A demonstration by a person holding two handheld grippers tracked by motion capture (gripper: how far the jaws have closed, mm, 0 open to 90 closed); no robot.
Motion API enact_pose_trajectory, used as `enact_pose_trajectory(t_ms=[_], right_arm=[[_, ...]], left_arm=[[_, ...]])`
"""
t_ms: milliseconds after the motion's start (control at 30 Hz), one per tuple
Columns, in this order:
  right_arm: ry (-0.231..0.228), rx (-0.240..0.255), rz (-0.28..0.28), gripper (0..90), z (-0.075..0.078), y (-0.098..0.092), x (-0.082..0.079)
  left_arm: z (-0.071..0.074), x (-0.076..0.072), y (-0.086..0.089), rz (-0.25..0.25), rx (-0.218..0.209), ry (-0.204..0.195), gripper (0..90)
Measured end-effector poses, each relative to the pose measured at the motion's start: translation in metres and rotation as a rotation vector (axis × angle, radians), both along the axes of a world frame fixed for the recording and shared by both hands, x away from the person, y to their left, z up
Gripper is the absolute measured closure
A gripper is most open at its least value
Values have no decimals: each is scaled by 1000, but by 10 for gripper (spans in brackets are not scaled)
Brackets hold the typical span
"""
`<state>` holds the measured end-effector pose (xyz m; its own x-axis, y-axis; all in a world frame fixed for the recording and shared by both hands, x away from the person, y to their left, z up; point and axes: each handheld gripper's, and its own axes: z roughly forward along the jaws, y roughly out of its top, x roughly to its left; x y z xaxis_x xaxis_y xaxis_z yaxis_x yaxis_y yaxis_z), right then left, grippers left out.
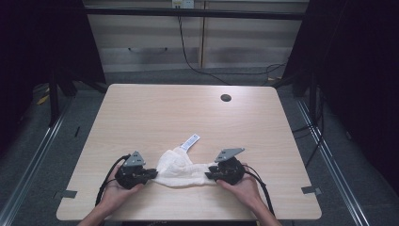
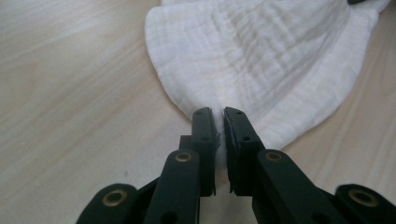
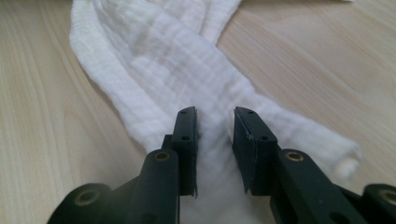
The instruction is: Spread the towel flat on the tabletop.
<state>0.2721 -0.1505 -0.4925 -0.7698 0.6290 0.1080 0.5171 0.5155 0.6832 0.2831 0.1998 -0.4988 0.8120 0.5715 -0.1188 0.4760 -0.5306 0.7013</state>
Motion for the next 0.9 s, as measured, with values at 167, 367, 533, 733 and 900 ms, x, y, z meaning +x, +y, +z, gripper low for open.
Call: enact_pose_trajectory(t_ms=[167, 367, 533, 733, 900], right_arm=[[-7, 3, -42, 678, 4, -22, -11], [-22, 51, -97, 680, 10, -41, -13], [-49, 91, -124, 684, 18, -48, -9], [-54, 102, -127, 680, 18, -45, 0], [-53, 99, -124, 673, 16, -45, 1]], left_arm=[[1, -9, 1, -10, 6, 11, 816], [3, -17, 9, 8, -25, 46, 706], [17, -5, 16, 41, -126, 24, 637], [27, 36, 0, 64, -119, 4, 639], [11, 57, -10, 75, -114, 42, 621]])
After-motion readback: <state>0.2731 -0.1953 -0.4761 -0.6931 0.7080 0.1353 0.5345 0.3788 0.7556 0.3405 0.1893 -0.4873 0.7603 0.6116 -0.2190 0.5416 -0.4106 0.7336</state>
